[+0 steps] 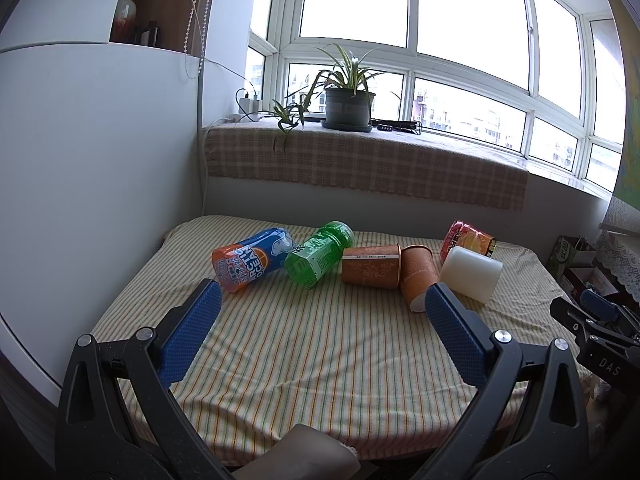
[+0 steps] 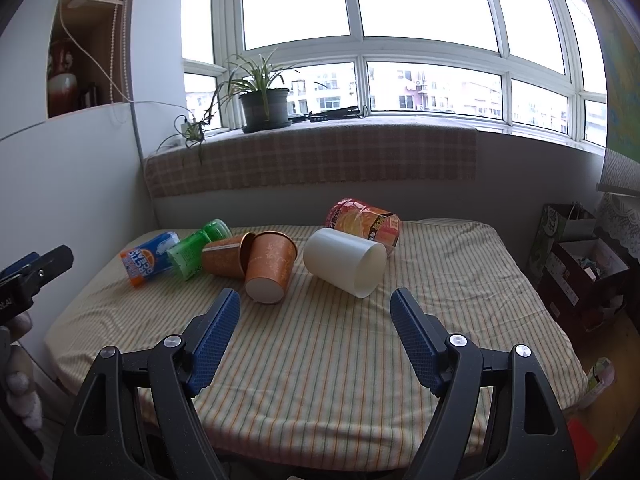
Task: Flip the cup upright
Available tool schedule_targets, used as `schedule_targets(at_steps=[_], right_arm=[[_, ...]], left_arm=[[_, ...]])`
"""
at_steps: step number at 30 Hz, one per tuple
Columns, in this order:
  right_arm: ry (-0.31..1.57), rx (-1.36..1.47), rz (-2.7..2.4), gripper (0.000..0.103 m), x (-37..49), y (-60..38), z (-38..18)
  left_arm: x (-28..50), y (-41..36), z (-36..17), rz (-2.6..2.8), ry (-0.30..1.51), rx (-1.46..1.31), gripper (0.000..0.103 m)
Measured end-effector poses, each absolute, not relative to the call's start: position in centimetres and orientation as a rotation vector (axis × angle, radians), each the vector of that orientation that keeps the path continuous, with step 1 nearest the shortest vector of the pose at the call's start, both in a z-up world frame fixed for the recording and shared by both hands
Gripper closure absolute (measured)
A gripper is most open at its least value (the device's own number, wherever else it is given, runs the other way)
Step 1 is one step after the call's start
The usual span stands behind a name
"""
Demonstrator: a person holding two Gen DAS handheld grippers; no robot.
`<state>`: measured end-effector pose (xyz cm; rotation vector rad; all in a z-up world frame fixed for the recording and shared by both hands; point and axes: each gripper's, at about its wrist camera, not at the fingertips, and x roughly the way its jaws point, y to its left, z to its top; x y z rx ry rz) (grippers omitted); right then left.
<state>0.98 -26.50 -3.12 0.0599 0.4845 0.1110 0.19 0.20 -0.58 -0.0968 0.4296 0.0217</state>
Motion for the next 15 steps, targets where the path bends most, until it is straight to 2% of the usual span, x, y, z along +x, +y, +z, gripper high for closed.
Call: schedule_targets(at_steps=[15], right_arm=[[0.49, 0.051, 0.124, 0.026, 1.4, -26.11, -3.2]], left_arm=[[0.29, 0.23, -0.71, 0.026, 0.433, -0.098, 0.0]])
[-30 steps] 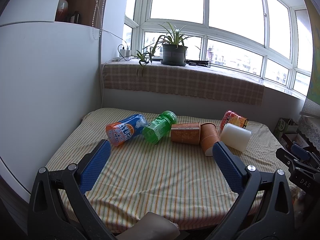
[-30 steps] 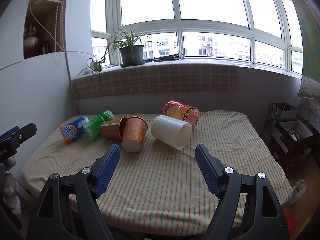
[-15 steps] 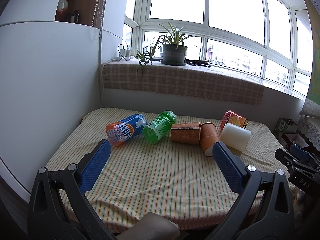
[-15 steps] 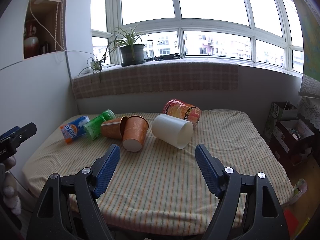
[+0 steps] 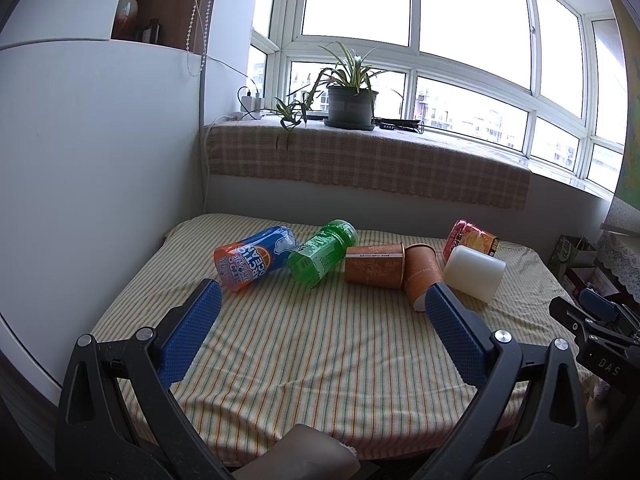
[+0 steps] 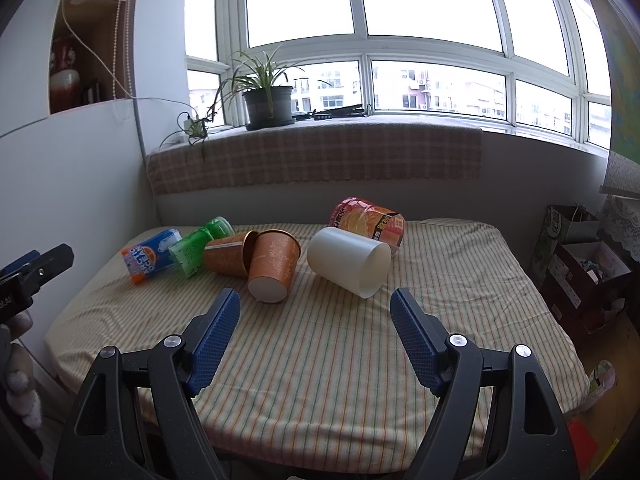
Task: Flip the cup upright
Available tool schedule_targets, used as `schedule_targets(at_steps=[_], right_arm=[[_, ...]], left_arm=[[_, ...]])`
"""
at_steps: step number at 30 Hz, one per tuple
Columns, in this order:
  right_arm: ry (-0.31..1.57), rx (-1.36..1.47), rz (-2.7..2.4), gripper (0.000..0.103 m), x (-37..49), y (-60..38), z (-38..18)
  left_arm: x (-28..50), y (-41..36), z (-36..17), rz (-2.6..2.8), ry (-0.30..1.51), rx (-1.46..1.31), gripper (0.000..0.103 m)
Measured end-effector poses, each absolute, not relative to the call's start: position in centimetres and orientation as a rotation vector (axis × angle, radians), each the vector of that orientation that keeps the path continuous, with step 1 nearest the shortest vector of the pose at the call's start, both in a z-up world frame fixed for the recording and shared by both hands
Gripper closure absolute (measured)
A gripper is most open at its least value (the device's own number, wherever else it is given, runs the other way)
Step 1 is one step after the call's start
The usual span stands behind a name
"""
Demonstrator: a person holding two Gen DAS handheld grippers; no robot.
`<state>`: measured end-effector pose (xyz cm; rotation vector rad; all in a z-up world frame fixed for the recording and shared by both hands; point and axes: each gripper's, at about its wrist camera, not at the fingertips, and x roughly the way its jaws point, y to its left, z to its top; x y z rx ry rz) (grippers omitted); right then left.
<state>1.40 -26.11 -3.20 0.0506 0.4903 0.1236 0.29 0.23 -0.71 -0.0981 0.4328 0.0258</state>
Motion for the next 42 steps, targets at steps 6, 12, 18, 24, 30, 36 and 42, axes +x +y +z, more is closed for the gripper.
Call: schedule_targets(at_steps=[6, 12, 18, 24, 30, 36, 42], right_arm=[[0.495, 0.038, 0.141, 0.026, 2.0, -25.5, -3.2], [0.499, 0.012, 0.171, 0.026, 3.0, -24.6, -3.2], [0.5, -0.033, 0.249, 0.026, 4.5, -23.3, -3.1], [0.482, -0.173, 0.364, 0.026, 7.1, -20.5, -3.0], [0.47, -0.359, 0.468, 0.026, 10.6, -17.0, -2.7], [0.516, -0.504, 0.603, 0.026, 14.4, -12.7, -3.0], [0.491, -0.747, 0.763, 0.026, 15.3, -6.4, -4.5]], left_arm=[[0.8, 0.6, -1.2, 0.036, 0.441, -0.1, 0.0], [1.2, 1.9, -1.7, 0.056, 0.462, -0.104, 0.0], [1.4, 3.5, -2.6, 0.07, 0.496, -0.11, 0.0], [1.4, 5.3, -3.8, 0.093, 0.534, -0.114, 0.0], [0.9, 6.5, -4.6, 0.119, 0.555, -0.115, 0.0], [0.3, 7.3, -5.5, 0.125, 0.589, -0.117, 0.0], [-0.7, 8.6, -5.7, 0.142, 0.602, -0.147, 0.0]])
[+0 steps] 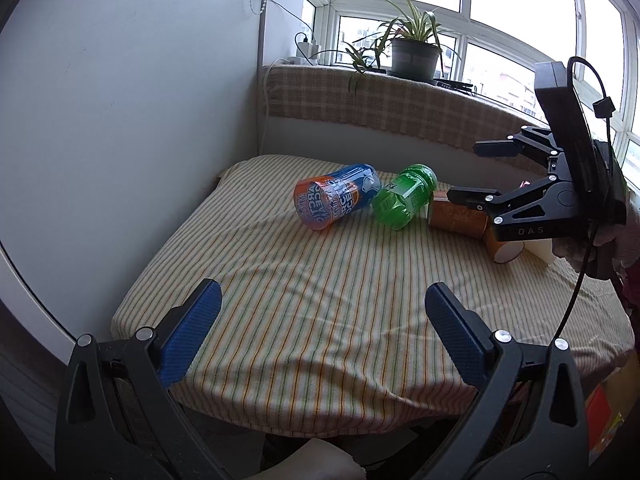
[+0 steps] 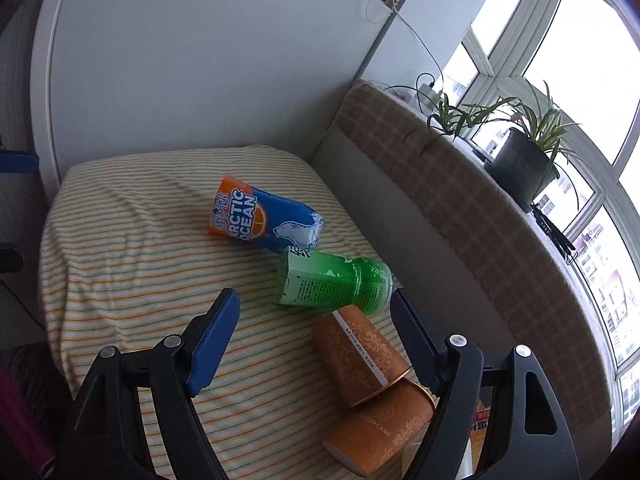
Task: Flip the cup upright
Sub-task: 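Reach the right gripper to the blue-orange Arctic Ocean cup and close on it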
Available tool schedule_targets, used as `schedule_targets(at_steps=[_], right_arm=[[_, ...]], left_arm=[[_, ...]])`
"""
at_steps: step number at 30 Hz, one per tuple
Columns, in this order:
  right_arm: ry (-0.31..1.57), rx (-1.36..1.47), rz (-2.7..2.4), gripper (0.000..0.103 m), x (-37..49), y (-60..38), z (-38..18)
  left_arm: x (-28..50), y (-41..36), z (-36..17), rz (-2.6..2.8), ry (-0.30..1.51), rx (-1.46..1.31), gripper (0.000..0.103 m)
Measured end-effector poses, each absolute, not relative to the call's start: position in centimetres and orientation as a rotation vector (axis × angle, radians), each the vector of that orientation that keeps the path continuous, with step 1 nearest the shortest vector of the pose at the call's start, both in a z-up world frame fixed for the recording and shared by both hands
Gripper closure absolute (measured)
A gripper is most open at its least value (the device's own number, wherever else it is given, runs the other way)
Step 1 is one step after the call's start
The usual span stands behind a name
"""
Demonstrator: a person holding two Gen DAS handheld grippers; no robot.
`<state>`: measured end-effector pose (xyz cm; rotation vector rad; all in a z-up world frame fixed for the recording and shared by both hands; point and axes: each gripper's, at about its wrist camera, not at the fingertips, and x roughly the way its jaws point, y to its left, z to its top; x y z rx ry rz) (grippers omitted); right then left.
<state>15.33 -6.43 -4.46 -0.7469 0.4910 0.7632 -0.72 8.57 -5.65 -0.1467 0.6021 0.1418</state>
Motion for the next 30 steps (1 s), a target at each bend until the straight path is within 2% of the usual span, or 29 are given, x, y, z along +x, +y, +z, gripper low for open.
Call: schedule_targets(at_steps=[20, 30], right_arm=[[0.457, -1.409, 0.945, 0.026, 19.3, 7.4, -11.1], [0.448, -1.552, 0.946, 0.028, 21.3, 9.9, -13.9]], left_arm=[[-4.2, 14.4, -5.5, 0.26, 0.619, -0.247, 0.0], [-4.3, 15.2, -6.0, 0.257, 0.637, -0.262, 0.0]])
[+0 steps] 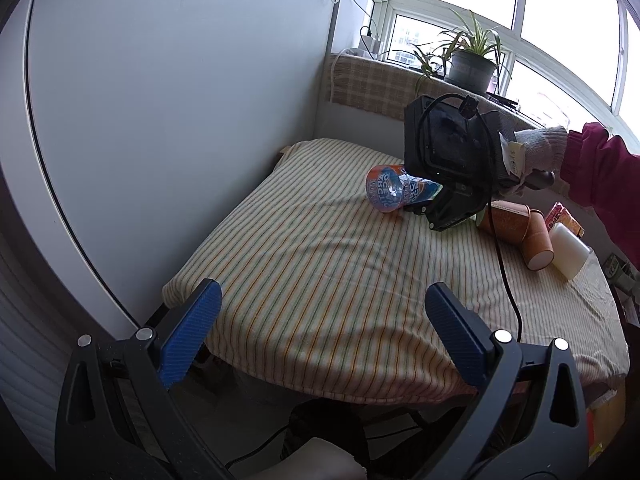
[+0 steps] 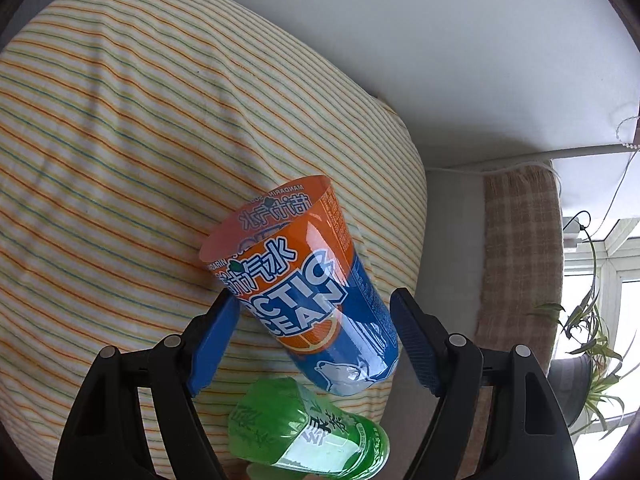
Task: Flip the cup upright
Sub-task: 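Reach the right gripper to the blue-orange Arctic Ocean cup and close on it, then lift the Arctic Ocean cup with the right gripper and carry it toward the left gripper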
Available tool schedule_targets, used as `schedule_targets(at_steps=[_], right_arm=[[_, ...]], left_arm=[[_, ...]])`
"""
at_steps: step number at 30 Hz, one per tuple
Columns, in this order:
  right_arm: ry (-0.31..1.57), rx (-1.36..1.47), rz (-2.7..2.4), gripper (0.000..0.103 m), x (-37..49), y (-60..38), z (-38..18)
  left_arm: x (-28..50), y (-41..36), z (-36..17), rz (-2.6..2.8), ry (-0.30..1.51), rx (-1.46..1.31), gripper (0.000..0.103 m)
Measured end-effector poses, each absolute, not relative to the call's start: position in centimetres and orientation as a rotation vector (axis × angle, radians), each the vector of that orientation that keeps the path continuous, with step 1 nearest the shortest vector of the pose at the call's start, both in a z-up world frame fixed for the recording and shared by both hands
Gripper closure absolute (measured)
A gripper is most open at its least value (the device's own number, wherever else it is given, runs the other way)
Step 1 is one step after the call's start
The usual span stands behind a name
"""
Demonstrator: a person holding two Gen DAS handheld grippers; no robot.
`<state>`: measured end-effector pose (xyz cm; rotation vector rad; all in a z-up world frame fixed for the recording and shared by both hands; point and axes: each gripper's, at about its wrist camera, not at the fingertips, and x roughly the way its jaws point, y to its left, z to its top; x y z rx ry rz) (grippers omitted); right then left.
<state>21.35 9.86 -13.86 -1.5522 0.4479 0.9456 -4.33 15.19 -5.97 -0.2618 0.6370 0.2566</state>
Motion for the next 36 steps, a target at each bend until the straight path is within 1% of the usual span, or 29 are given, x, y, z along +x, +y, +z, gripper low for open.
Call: schedule_targets(at_steps=[2, 6, 9, 14, 15, 20, 25, 30, 33, 36], right_arm=[[0.452, -1.561, 0.945, 0.028, 21.7, 10.4, -14.4], [0.425, -1.564, 0.944, 0.038, 21.8, 11.3, -14.7], [0.419, -1.516, 0.955, 0.04, 22.0, 12.0, -13.8], [0.419, -1.356, 0.996, 0.043, 21.6, 12.7, -11.0], [0.424, -1.312, 1.007, 0.045, 21.5, 12.8, -10.3], [0.464, -1.089, 1.075, 0.045, 20.4, 11.9, -6.6], [0.498, -0.876, 1.124, 0.045, 18.4, 9.1, -3.4], [0.587, -0.605, 1.097, 0.045, 17.0, 3.6, -0.9], [0.631, -0.457, 1.051, 0.045, 15.7, -0.4, -0.3], [0.68, -0.304, 0.997, 0.045, 15.2, -4.9, -0.3]], left_arm=[[-4.3, 15.4, -5.9, 0.261, 0.635, -0.264, 0.0], [-4.3, 15.8, -5.9, 0.274, 0.635, -0.271, 0.0], [-4.4, 16.0, -6.0, 0.282, 0.634, -0.274, 0.0], [-4.5, 16.3, -6.0, 0.291, 0.631, -0.275, 0.0], [-4.6, 16.3, -6.0, 0.293, 0.628, -0.274, 0.0], [-4.8, 16.3, -5.6, 0.295, 0.613, -0.262, 0.0], [-4.7, 15.8, -5.2, 0.284, 0.599, -0.25, 0.0], [-4.3, 14.8, -4.6, 0.264, 0.579, -0.227, 0.0], [-3.7, 14.2, -4.6, 0.247, 0.575, -0.224, 0.0], [-2.4, 14.2, -5.4, 0.185, 0.622, -0.269, 0.0]])
